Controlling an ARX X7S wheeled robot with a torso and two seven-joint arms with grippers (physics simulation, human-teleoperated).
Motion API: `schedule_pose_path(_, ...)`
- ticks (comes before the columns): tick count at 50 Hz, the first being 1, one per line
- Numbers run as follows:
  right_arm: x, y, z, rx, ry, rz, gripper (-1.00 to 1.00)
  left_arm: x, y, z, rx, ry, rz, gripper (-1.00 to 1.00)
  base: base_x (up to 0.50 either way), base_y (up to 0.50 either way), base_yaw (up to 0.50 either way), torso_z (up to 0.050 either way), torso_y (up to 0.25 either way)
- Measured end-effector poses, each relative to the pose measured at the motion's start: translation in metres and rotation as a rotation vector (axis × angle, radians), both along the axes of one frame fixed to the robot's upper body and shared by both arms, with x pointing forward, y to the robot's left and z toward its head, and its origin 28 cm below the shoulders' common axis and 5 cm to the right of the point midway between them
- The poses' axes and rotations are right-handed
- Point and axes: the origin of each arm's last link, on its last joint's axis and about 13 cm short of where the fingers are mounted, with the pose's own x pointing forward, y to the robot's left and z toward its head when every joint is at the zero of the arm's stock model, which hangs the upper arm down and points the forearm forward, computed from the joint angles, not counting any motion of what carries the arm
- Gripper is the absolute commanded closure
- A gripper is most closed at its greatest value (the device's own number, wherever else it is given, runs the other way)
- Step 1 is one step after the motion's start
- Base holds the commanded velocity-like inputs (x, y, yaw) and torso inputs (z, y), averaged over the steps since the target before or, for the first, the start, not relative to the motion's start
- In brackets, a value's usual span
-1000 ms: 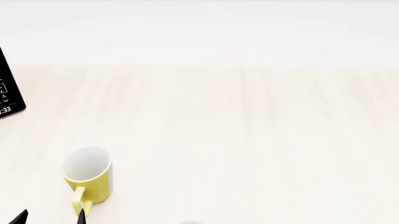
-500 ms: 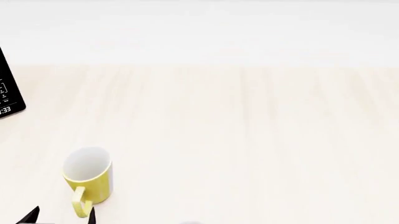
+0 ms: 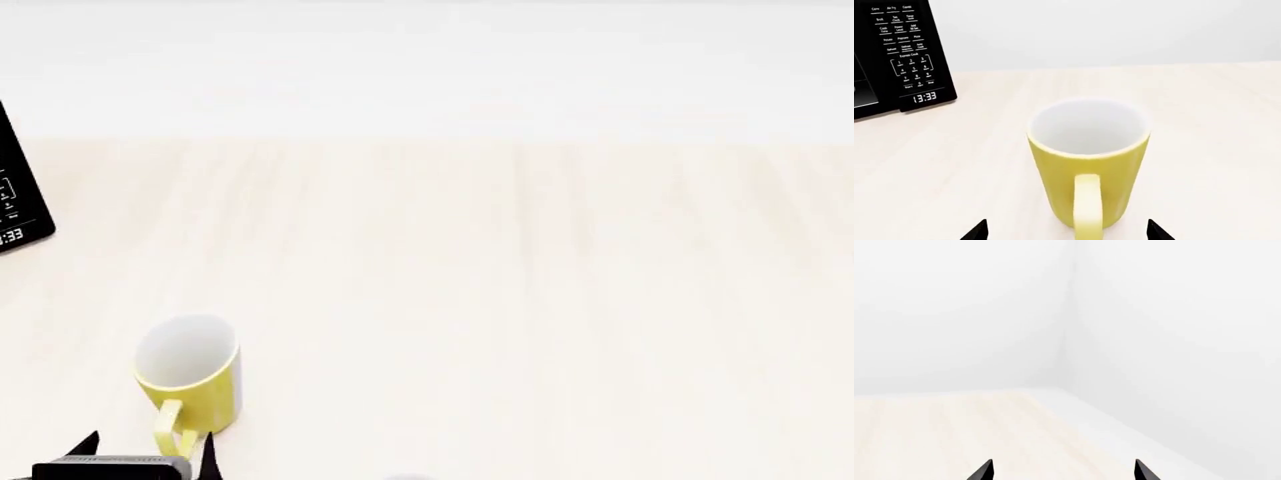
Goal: Put the yellow and white mug to the front of the white mug.
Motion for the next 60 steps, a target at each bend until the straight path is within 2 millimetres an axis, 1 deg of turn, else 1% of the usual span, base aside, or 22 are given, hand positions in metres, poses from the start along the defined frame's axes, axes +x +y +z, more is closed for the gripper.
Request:
schedule_pose_path(24, -0.001, 0.000, 0.000, 0.001, -0.001, -0.001, -1.00, 0.010, -0.004, 0.000, -0.038, 0.017, -0.016, -1.00, 0.00, 0.00, 0.00, 0.000, 0.000)
schedule_pose_path(25, -0.001, 0.000, 0.000, 0.001, -0.001, -0.001, -1.00, 0.010, -0.004, 0.000, -0.040, 0.018, -0.015, 1.00, 0.00, 0.00, 0.00, 0.000, 0.000)
schedule_pose_path(48, 0.000, 0.000, -0.001, 0.000, 0.003, 0.000, -1.00, 0.009, -0.002, 0.003, -0.076, 0.005, -0.033, 1.00, 0.00, 0.00, 0.00, 0.000, 0.000)
schedule_pose_path(60, 0.000, 0.000, 0.000, 0.000, 0.002, -0.001, -1.00, 0.008, 0.004, 0.012, -0.113, -0.036, -0.111, 1.00, 0.00, 0.00, 0.00, 0.000, 0.000)
